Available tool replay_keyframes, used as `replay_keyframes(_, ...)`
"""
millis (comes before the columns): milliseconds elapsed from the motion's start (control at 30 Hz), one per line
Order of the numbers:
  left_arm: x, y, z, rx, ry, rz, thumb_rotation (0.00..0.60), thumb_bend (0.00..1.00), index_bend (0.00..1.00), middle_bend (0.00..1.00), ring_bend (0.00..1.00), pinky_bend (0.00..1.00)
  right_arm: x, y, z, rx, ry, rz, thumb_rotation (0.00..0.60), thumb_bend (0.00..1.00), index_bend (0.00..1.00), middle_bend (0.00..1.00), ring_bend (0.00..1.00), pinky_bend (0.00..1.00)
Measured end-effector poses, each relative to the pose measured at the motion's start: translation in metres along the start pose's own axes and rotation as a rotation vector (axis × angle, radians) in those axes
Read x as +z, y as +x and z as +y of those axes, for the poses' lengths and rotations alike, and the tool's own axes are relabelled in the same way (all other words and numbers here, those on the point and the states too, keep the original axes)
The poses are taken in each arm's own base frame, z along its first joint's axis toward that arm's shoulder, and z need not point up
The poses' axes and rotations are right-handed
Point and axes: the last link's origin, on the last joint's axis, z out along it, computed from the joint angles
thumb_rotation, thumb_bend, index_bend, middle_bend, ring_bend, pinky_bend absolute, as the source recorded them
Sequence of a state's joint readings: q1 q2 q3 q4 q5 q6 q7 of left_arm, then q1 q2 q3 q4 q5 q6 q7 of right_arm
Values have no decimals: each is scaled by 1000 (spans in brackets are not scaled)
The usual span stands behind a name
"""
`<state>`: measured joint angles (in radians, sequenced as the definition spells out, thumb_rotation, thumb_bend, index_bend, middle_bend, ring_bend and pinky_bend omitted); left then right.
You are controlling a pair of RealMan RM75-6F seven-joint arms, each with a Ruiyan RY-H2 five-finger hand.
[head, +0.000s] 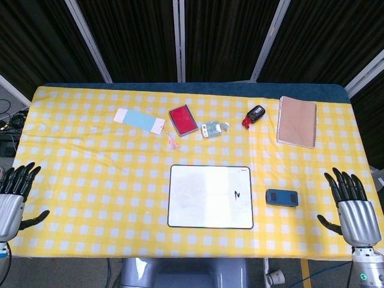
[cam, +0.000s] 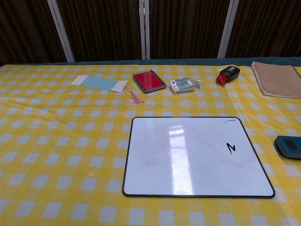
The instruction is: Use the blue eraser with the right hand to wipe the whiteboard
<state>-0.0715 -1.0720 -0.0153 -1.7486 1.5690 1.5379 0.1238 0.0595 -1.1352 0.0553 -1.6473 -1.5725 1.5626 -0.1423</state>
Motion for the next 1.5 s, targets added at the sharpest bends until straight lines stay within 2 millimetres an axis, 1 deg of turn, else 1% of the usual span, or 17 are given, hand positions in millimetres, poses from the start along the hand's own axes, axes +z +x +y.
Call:
replay_keyframes(200,0,-1,-1,0,6,-7,600,0,0,0,0,0,0,-2,-2,5,13,-13,600,0,0,0,0,0)
replay_keyframes(367,2,0,0,-6,8,-13,600,0,0,0,0,0,2,-8,-3,25,28,-76,600,0,0,2,0,0)
replay_keyframes(433,4,-1,0,-2,12,-13,600,0,0,0,0,0,5,-13,-4,25,40,-119,600,0,4,34,0,1)
replay_keyframes(500,6,-1,0,-5,16,-17,600,0,0,0,0,0,9,-21,-6,19,61,-183,600,0,35,97,0,41)
replay_keyframes(533,7,-1,0,-6,17,-19,600,0,0,0,0,0,11,-25,-7,15,71,-214,600,0,66,131,2,92)
replay_keyframes(567,7,-1,1,-6,18,-19,600,0,0,0,0,0,14,-31,-9,11,86,-256,600,0,100,162,18,152)
replay_keyframes(633,9,0,2,-3,18,-21,600,0,0,0,0,0,21,-42,-13,-1,114,-329,600,0,149,203,63,224)
replay_keyframes(667,9,1,2,-1,19,-20,600,0,0,0,0,0,24,-47,-15,-11,128,-357,600,0,168,221,87,244)
replay_keyframes(733,12,1,1,9,25,-16,600,0,0,0,0,0,31,-59,-19,-41,157,-406,600,0,178,231,99,250)
replay_keyframes(867,17,-2,-1,24,45,-31,600,0,0,0,0,0,39,-91,-25,-87,183,-460,600,0,181,244,105,250)
replay_keyframes(967,18,-2,-2,27,50,-31,600,0,0,0,0,0,47,-107,-27,-100,183,-466,600,0,191,259,123,267)
replay_keyframes(1033,18,-2,-3,29,55,-33,600,0,0,0,0,0,54,-113,-28,-98,180,-456,600,0,195,264,131,275)
replay_keyframes(1100,17,-3,-4,31,62,-36,600,0,0,0,0,0,62,-115,-31,-84,175,-432,600,0,195,265,133,277)
replay_keyframes(1233,16,-3,-5,33,70,-36,600,0,0,0,0,0,72,-111,-37,-62,177,-398,600,0,201,273,140,288)
replay_keyframes(1500,15,-4,-8,38,84,-38,600,0,0,0,0,0,78,-105,-43,-48,180,-405,600,0,225,299,168,320)
